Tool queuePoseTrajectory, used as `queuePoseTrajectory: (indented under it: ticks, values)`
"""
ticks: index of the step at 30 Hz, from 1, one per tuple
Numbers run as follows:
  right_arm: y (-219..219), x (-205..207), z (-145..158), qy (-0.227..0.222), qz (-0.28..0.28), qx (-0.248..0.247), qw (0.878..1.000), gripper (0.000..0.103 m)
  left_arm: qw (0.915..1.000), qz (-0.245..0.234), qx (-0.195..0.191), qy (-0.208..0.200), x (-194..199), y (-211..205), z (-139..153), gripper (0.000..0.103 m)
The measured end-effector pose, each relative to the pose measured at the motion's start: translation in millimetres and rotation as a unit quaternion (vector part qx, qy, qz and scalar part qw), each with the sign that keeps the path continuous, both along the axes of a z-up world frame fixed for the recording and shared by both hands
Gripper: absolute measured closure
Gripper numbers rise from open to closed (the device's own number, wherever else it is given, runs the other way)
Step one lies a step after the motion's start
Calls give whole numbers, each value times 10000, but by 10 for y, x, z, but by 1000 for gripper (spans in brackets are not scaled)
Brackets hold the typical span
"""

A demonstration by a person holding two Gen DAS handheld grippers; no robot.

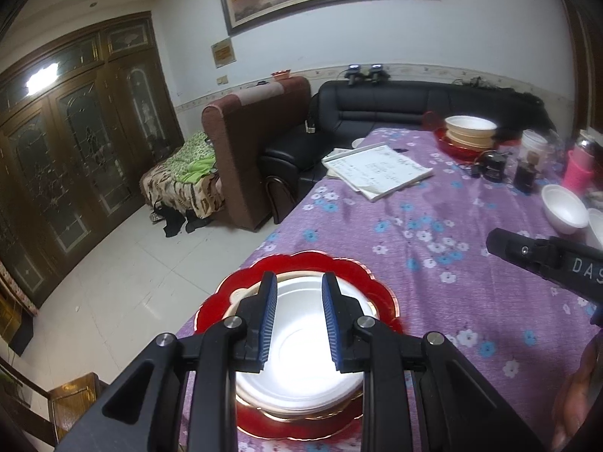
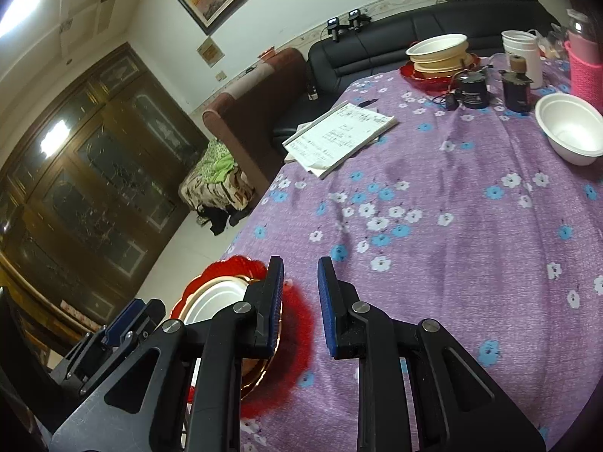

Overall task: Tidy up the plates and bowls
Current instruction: 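Withdraw and move both grippers to the next white foam bowl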

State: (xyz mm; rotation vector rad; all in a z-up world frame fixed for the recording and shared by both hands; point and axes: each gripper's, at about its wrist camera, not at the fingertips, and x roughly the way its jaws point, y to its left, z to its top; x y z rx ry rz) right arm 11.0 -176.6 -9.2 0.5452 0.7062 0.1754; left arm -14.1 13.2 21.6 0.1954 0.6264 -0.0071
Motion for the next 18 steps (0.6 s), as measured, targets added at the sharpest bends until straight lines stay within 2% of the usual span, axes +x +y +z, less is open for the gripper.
queuePoseTrajectory:
  ticks: [13,18]
  values:
    - [-649,-216,44,-132,-566,226,9981,84,9979,-601,231,-113,-96,-669,123,79]
    - [-1050,-395,48,-207,-942,260,9950,84,9930,-1157,224,79,-95,-1145,121,76]
